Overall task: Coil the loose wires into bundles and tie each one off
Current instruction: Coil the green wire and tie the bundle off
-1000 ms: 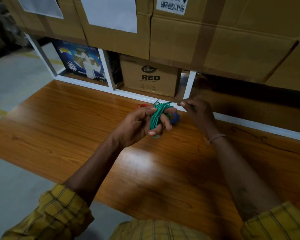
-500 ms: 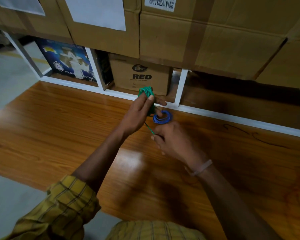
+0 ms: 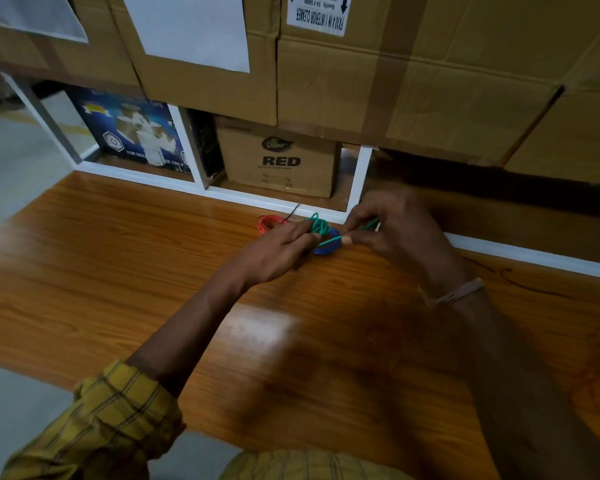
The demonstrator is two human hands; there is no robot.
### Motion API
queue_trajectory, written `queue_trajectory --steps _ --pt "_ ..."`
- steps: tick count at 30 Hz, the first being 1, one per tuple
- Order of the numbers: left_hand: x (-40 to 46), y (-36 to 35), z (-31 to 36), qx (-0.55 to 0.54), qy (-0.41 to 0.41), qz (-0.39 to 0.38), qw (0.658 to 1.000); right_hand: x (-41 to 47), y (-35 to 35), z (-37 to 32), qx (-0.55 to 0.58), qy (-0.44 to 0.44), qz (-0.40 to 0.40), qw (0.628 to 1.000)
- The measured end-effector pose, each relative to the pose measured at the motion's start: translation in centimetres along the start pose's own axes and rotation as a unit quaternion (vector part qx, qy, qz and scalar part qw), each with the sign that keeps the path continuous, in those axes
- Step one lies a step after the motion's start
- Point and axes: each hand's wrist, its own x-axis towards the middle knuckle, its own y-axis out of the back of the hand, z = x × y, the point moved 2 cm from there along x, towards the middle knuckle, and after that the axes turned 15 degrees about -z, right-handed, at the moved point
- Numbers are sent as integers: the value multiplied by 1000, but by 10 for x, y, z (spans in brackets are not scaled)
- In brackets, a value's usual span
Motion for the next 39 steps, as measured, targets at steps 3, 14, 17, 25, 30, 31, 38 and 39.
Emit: queue_trajectory --steps 3,14,17,25,30,31,38,39 --pt "-4 -2 10 -3 -14 8 1000 1 -5 5 80 26 37 996" --pt "7 16 8 -276 -121 -75 951 -1 -60 14 280 -21 195 940" --pt "11 20 8 -320 -148 -98 931 2 -72 5 365 -48 225 902" --pt "26 14 6 -369 -177 -72 910 1 -84 -12 409 -99 289 860" --pt "43 -2 4 -368 -164 -27 915 -8 -89 -9 394 -110 325 853" --pt "47 -7 4 -372 -162 -23 914 -12 -89 -8 380 -109 330 857" --pt "75 -54 21 -394 -143 -30 907 -49 -80 25 262 -131 345 892" --pt "80 -63 25 -399 -139 -32 906 -55 -78 32 260 -136 351 889"
